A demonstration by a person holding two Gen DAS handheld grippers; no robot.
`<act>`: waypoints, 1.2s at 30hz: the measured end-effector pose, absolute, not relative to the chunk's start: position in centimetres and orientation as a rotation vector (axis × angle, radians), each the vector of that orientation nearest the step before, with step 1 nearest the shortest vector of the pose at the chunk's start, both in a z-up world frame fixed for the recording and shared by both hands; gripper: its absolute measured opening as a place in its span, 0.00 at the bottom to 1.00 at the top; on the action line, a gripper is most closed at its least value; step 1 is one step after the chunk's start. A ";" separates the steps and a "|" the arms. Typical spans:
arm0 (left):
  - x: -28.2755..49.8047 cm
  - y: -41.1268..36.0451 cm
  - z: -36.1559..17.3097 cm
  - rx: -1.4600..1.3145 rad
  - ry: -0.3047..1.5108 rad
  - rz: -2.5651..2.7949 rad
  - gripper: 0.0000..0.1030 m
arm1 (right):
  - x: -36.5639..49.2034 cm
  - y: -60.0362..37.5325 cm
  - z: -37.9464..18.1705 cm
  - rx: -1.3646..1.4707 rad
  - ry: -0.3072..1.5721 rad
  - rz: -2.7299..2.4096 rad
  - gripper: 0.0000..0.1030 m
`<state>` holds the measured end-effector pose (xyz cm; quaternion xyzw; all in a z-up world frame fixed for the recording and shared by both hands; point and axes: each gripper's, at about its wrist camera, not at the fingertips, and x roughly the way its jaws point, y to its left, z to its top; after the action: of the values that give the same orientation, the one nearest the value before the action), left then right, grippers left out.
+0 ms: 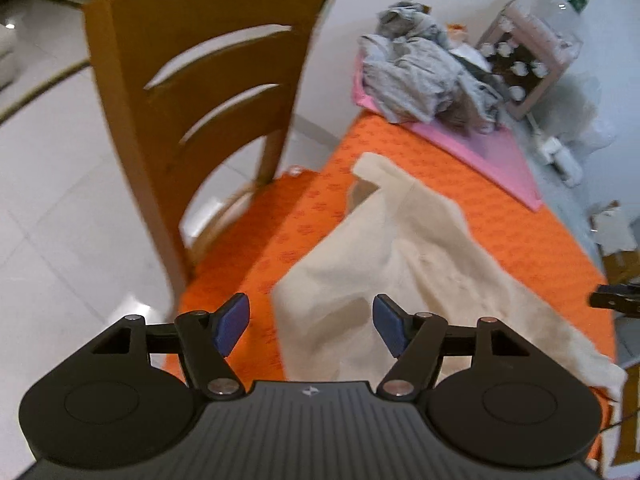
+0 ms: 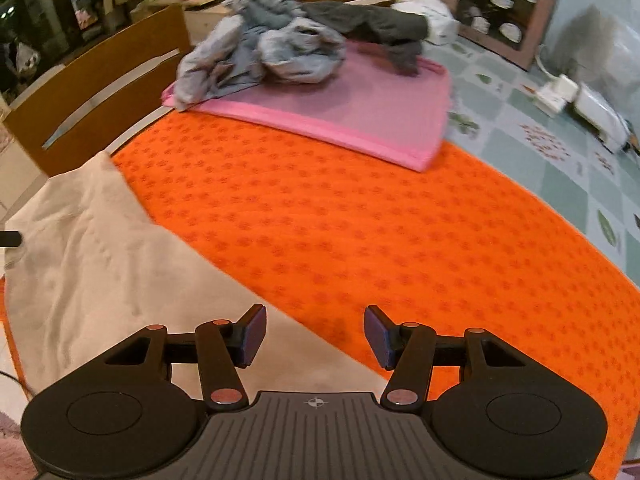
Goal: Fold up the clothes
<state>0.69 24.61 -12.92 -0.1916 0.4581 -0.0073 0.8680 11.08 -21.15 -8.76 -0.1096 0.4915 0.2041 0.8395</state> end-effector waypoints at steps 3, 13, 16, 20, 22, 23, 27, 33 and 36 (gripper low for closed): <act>1.1 24.5 -12.6 -0.418 0.937 -0.096 0.72 | 11.3 -18.3 -8.3 -0.241 1.049 0.449 0.56; 1.7 21.4 -11.0 -0.382 0.932 -0.405 0.72 | 13.1 -8.3 -6.2 -0.043 1.089 0.557 0.56; 1.8 19.8 -10.8 -0.357 0.931 -0.481 0.72 | 13.4 -5.3 -6.0 0.031 1.120 0.612 0.57; 1.9 17.7 -10.8 -0.288 0.922 -0.546 0.72 | 13.6 -1.7 -6.6 0.075 1.177 0.680 0.57; 1.7 17.0 -11.0 -0.275 0.925 -0.560 0.72 | 13.4 -0.2 -7.3 0.063 1.210 0.701 0.57; 1.6 16.7 -11.1 -0.269 0.927 -0.566 0.72 | 13.3 0.5 -7.7 0.045 1.226 0.711 0.57; 0.9 16.2 -11.5 -0.248 0.936 -0.571 0.72 | 12.6 2.3 -10.0 -0.010 1.299 0.736 0.37; -0.8 18.4 -10.8 -0.285 0.920 -0.506 0.72 | 11.9 1.8 -11.5 -0.019 1.330 0.719 0.04; -1.5 20.5 -9.9 -0.341 0.895 -0.457 0.70 | 11.8 0.8 -11.4 0.005 1.328 0.705 0.04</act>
<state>-1.46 20.46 -9.94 -0.1626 0.4267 -0.2179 0.8626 11.83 0.76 -11.36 0.0023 0.6032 0.3203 0.7304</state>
